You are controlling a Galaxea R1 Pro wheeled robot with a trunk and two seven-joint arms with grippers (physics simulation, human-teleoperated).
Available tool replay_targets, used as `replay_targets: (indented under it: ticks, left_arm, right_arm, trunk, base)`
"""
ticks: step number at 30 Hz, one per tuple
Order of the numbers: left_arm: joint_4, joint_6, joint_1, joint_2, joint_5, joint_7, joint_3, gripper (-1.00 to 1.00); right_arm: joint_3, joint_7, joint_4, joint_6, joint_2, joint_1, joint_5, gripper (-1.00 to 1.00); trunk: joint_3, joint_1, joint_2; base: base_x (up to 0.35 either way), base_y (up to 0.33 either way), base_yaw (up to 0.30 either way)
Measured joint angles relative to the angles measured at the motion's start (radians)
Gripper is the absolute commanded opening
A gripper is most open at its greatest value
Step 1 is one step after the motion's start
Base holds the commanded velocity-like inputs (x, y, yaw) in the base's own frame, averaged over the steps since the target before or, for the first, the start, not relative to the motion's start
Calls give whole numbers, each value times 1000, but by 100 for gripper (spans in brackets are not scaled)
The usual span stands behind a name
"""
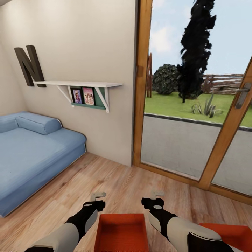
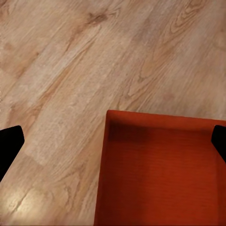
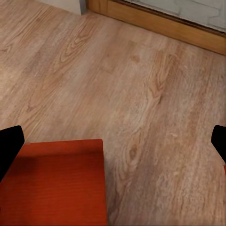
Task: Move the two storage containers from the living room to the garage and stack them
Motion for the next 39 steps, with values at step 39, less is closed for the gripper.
replay_targets:
  ticks: [39]
  left_arm:
    - [-15, -11, 0, -2, 0, -95, -109, 100]
  right_arm:
    - [-1, 0, 0, -9, 0, 0, -72, 100]
  trunk:
    - [-28, 0, 0]
  base:
    - [24, 28, -9]
